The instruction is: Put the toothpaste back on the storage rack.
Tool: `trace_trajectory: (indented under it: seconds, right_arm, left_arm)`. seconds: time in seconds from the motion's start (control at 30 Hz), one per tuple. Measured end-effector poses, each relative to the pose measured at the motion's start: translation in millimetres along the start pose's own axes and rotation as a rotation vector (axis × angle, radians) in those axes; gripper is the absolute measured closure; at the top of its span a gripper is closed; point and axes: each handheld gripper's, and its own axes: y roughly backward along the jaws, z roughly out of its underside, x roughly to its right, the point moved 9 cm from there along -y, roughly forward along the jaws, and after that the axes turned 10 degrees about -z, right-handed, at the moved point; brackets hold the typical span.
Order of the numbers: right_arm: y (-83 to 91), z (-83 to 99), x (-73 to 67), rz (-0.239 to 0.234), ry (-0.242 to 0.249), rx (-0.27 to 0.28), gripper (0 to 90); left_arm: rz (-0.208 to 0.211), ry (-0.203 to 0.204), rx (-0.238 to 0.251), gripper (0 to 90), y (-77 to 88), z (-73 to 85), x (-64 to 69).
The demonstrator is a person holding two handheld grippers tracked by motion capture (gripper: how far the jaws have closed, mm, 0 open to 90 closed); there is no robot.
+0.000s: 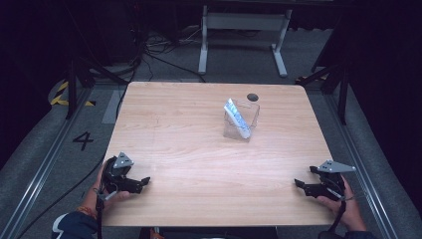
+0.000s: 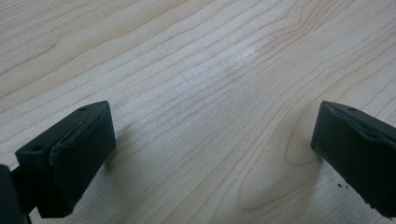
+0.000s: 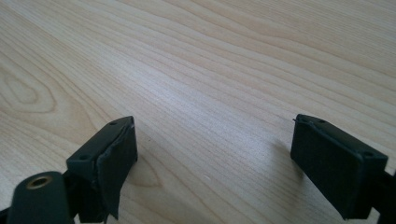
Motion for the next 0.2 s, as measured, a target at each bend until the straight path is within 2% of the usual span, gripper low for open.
trace_trajectory:
  seconds: [0.2]
  right_arm:
    - [0.1,0.0,0.4,0.002,-0.002,0.001,15.0]
  left_arm:
    - [-0.002,0.009,-0.004,0.2,0.1,-0.1,0.5]
